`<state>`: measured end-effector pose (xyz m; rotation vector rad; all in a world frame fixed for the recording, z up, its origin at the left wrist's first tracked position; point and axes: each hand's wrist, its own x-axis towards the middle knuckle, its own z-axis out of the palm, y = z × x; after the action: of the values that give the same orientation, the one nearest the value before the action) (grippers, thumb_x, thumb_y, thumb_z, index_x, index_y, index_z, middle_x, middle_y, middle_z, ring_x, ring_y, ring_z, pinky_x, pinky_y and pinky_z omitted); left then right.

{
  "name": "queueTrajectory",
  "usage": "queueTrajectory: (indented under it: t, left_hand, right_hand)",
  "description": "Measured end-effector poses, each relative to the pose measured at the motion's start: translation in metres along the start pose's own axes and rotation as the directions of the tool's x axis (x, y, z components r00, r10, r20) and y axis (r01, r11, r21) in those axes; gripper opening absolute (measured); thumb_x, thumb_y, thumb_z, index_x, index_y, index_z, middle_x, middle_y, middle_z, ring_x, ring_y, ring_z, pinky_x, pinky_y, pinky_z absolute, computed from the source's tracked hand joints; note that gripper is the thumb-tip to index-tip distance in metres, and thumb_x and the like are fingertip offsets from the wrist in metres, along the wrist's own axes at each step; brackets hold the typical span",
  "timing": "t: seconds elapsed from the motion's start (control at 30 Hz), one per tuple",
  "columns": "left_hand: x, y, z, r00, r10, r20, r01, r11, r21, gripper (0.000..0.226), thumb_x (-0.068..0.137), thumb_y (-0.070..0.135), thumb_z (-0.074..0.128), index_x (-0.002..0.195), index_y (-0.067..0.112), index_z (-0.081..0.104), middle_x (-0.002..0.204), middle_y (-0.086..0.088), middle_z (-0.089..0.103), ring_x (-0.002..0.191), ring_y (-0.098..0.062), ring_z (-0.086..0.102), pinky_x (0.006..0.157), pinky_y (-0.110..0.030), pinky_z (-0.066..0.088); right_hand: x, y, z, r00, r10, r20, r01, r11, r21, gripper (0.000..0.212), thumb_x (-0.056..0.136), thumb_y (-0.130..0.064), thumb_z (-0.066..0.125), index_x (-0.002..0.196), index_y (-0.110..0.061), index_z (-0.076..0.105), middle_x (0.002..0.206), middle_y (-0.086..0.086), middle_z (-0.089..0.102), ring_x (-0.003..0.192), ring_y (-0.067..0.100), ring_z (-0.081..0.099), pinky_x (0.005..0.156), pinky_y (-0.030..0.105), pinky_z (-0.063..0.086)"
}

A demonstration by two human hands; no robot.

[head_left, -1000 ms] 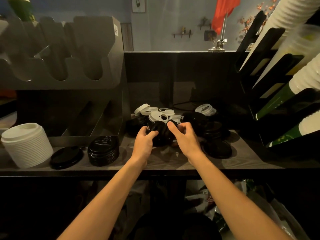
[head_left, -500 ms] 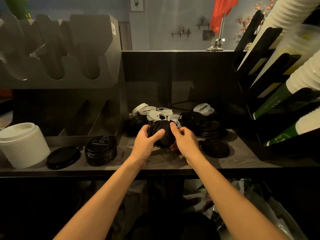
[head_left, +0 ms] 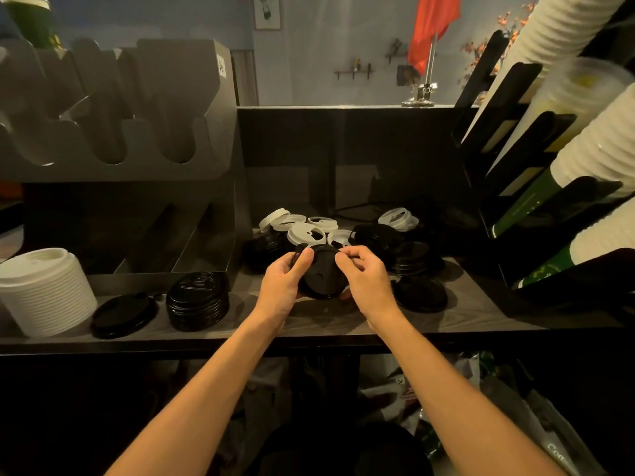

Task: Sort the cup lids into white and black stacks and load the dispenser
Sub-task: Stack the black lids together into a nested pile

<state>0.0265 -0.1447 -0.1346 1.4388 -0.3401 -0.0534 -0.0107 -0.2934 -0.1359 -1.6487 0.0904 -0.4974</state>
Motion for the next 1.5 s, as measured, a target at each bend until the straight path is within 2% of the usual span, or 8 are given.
queueTrajectory:
  t: [0.13,0.3,0.4,0.6,0.7,0.83,1.07,1.5]
  left_hand:
    - [-0.002,0.002,0.001,0.999,-0.03,0.037,0.03,0.999,-0.026,0.033,0.093,0.039,0.066,0.116,0.016,0.067,0.107,-0.005,0.078,0.101,-0.019,0.076,0.083,-0.036,0.063]
    - [0.001,0.001,0.001,0.993,-0.069,0.099,0.069,0.998,0.0,0.025,0.094,0.011,0.07,0.118,0.01,0.067,0.108,-0.008,0.078,0.104,-0.026,0.075,0.091,-0.044,0.061]
    - [0.003,0.0,0.009,0.988,-0.085,0.127,0.085,0.996,0.011,0.026,0.093,0.009,0.069,0.12,0.008,0.068,0.109,-0.009,0.078,0.103,-0.025,0.075,0.09,-0.044,0.06]
    - [0.005,0.006,0.048,0.984,-0.077,0.163,0.072,0.997,0.033,0.017,0.092,0.003,0.069,0.108,0.01,0.071,0.098,-0.005,0.08,0.089,-0.017,0.077,0.07,-0.028,0.061]
    - [0.009,0.005,0.065,0.986,-0.076,0.148,0.068,0.996,0.058,0.011,0.092,0.003,0.068,0.098,0.012,0.071,0.085,0.0,0.079,0.08,-0.013,0.077,0.063,-0.025,0.059]
    - [0.015,-0.007,0.076,0.99,-0.106,0.097,0.098,0.991,0.089,0.009,0.09,0.011,0.07,0.097,0.016,0.072,0.088,0.001,0.08,0.093,-0.018,0.076,0.078,-0.034,0.06]
    - [0.014,-0.023,0.077,0.995,-0.081,0.06,0.075,0.993,0.089,0.012,0.088,0.008,0.07,0.094,0.018,0.072,0.089,0.004,0.079,0.094,-0.015,0.074,0.087,-0.033,0.056]
    - [0.015,-0.023,0.072,0.994,-0.111,0.014,0.109,0.991,0.078,0.027,0.076,0.029,0.074,0.101,0.019,0.071,0.1,-0.001,0.078,0.104,-0.021,0.072,0.101,-0.053,0.054]
  right_hand:
    - [-0.002,0.0,-0.001,0.998,-0.054,-0.031,0.054,0.999,0.004,0.019,0.101,-0.029,0.06,0.119,-0.022,0.062,0.105,-0.003,0.068,0.096,0.011,0.068,0.063,0.02,0.057]
    - [-0.004,0.001,-0.01,0.991,-0.12,-0.051,0.113,0.986,-0.127,0.027,0.101,-0.033,0.059,0.125,-0.022,0.062,0.106,-0.014,0.063,0.098,0.0,0.063,0.075,0.015,0.057]
    - [-0.008,0.004,-0.025,0.983,-0.173,-0.061,0.147,0.941,-0.304,0.028,0.101,-0.04,0.056,0.125,-0.027,0.061,0.11,-0.012,0.064,0.103,0.005,0.063,0.083,0.028,0.059]
    - [-0.016,0.0,-0.077,0.9,-0.423,-0.106,0.206,0.626,-0.753,0.031,0.096,-0.034,0.061,0.125,-0.022,0.06,0.119,-0.004,0.058,0.11,0.013,0.055,0.081,0.029,0.049]
    - [-0.016,0.004,-0.1,0.931,-0.344,-0.122,0.083,0.525,-0.847,0.041,0.092,-0.046,0.061,0.127,-0.024,0.058,0.123,-0.002,0.055,0.116,0.019,0.051,0.092,0.034,0.046]
    - [-0.021,0.015,-0.108,0.975,-0.202,-0.093,0.001,0.425,-0.905,0.06,0.085,-0.059,0.061,0.136,-0.028,0.049,0.132,-0.002,0.048,0.127,0.022,0.043,0.101,0.036,0.04]
    - [-0.022,0.019,-0.106,0.99,-0.134,-0.039,0.031,0.483,-0.875,0.066,0.085,-0.053,0.064,0.142,-0.029,0.043,0.138,-0.003,0.039,0.128,0.021,0.046,0.1,0.04,0.047]
    - [-0.029,0.014,-0.114,0.969,-0.22,-0.113,0.111,0.794,-0.598,0.045,0.097,-0.046,0.057,0.139,-0.029,0.055,0.136,-0.011,0.051,0.128,0.008,0.047,0.103,0.032,0.043]
